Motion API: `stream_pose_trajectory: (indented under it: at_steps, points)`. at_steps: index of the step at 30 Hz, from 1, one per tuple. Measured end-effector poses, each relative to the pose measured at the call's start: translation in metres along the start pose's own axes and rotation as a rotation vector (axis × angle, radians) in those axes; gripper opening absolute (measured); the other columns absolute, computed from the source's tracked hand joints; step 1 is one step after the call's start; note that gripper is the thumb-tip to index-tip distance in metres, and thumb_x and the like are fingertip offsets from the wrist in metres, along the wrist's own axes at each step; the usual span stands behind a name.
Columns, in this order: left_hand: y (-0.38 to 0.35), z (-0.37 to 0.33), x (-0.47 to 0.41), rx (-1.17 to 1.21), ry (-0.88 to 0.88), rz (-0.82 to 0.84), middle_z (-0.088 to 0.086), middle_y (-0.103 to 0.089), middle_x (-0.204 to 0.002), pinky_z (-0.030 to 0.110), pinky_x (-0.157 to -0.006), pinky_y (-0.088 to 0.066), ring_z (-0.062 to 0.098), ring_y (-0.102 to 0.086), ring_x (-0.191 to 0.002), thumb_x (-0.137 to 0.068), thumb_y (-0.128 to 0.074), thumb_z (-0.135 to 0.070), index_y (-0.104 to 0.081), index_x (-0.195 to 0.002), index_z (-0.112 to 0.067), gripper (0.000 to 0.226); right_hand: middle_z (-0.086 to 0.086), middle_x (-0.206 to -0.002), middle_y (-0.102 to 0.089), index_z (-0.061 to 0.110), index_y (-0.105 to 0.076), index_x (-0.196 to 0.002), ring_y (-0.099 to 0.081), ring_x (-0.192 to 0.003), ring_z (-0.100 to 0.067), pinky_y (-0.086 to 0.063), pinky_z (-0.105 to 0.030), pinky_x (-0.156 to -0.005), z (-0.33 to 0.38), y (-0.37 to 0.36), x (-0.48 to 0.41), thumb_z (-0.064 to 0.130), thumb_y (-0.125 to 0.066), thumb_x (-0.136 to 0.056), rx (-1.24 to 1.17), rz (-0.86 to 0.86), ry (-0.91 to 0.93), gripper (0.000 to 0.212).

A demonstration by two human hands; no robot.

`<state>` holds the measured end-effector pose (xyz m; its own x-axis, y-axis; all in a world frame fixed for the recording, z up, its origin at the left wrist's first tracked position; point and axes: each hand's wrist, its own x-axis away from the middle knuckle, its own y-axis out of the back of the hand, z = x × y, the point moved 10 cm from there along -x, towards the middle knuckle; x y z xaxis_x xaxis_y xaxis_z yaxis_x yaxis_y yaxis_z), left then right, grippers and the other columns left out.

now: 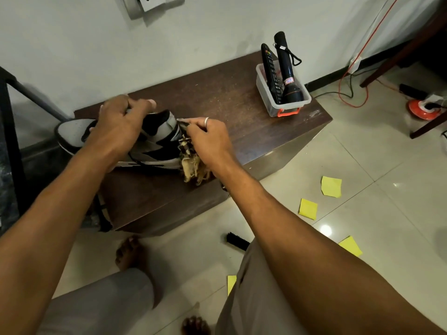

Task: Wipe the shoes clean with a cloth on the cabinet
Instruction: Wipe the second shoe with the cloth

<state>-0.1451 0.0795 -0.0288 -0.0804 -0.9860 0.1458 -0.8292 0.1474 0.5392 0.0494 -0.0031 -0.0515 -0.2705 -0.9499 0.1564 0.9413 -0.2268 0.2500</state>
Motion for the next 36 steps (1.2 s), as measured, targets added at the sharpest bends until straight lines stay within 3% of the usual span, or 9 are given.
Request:
stream_pose_trajectory:
  at_steps: [5,8,14,19,25,28,30,33,36]
  points:
    - [0.008,0.011,0.007,0.000,-0.006,-0.130,-0.009,-0.069,-0.112,0.057,-0.109,-0.041,0.018,-0.063,-0.112,-0.084,-0.047,-0.078,-0.065,-0.082,-0.031,0.050,0.017,-0.060,-0.063,0.018,-0.080,-0.110,-0.053,-0.047,0.008,-0.037,-0.010,-0.046,0.010,-0.007,0.003,0.013,-0.056,-0.096,0.153,-0.006,0.072,0.028]
    - [0.008,0.010,0.006,-0.082,-0.085,-0.163,-0.011,-0.056,-0.136,0.062,-0.115,-0.029,0.014,-0.052,-0.130,-0.086,-0.049,-0.076,-0.057,-0.076,-0.037,0.042,0.015,-0.063,-0.067,0.020,-0.079,-0.110,-0.055,-0.049,0.006,-0.041,-0.013,-0.048,0.016,-0.006,0.003,0.014,-0.056,-0.099,0.020,-0.005,0.040,0.027]
    - [0.006,0.006,0.005,-0.109,-0.144,-0.163,-0.008,-0.057,-0.132,0.065,-0.114,-0.028,0.013,-0.049,-0.133,-0.089,-0.050,-0.073,-0.058,-0.077,-0.034,0.041,0.021,-0.050,-0.060,0.015,-0.080,-0.108,-0.051,-0.042,0.004,-0.036,-0.012,-0.042,0.013,-0.007,0.002,0.013,-0.057,-0.098,0.066,-0.006,0.030,0.026]
    - [0.008,0.005,0.007,-0.133,-0.151,-0.179,-0.009,-0.054,-0.132,0.065,-0.114,-0.026,0.017,-0.048,-0.134,-0.093,-0.053,-0.065,-0.059,-0.084,-0.030,0.036,0.014,-0.074,-0.071,0.016,-0.080,-0.107,-0.060,-0.057,0.006,-0.045,-0.013,-0.053,0.030,-0.004,0.004,0.014,-0.057,-0.099,-0.053,-0.024,0.119,0.025]
    - [0.007,0.000,0.007,-0.103,-0.175,-0.167,-0.006,-0.054,-0.134,0.059,-0.115,-0.030,0.016,-0.048,-0.135,-0.096,-0.057,-0.058,-0.061,-0.089,-0.028,0.032,0.022,-0.055,-0.063,0.018,-0.083,-0.100,-0.056,-0.049,0.004,-0.042,-0.015,-0.047,0.020,-0.010,0.007,0.017,-0.058,-0.096,0.106,0.023,0.059,0.025]
    - [0.007,0.008,0.006,-0.022,-0.152,-0.088,-0.009,-0.047,-0.144,0.059,-0.120,-0.022,0.016,-0.041,-0.141,-0.087,-0.054,-0.073,-0.053,-0.098,-0.056,0.021,-0.009,-0.084,-0.078,0.011,-0.082,-0.093,-0.071,-0.075,-0.016,-0.060,-0.045,-0.075,0.016,-0.017,0.005,0.022,-0.059,-0.087,0.028,0.104,0.010,0.027]
    - [0.006,0.017,0.002,-0.068,-0.046,-0.082,0.001,-0.034,-0.156,0.062,-0.120,-0.020,0.033,-0.027,-0.149,-0.081,-0.053,-0.082,-0.039,-0.119,-0.064,0.044,-0.025,-0.093,-0.073,-0.004,-0.076,-0.090,-0.067,-0.078,-0.023,-0.057,-0.056,-0.084,0.006,-0.014,-0.001,0.026,-0.059,-0.079,-0.042,0.087,-0.051,0.036]
    - [0.010,0.032,0.008,-0.085,0.280,-0.201,0.007,-0.009,-0.168,0.058,-0.122,-0.019,0.039,-0.010,-0.154,-0.074,-0.063,-0.075,-0.011,-0.155,-0.041,0.102,-0.005,-0.074,-0.072,-0.003,-0.075,-0.083,-0.062,-0.070,-0.018,-0.053,-0.040,-0.071,-0.010,0.006,-0.006,0.026,-0.059,-0.077,-0.068,-0.066,-0.126,0.034]
    - [0.003,0.043,0.021,0.068,0.459,-0.251,0.004,-0.006,-0.170,0.054,-0.121,-0.024,0.038,-0.013,-0.154,-0.070,-0.069,-0.065,-0.007,-0.161,-0.030,0.115,0.008,-0.081,-0.077,0.018,-0.081,-0.099,-0.069,-0.077,-0.009,-0.060,-0.037,-0.077,-0.007,-0.002,-0.003,0.017,-0.058,-0.093,-0.034,-0.017,-0.066,0.024]
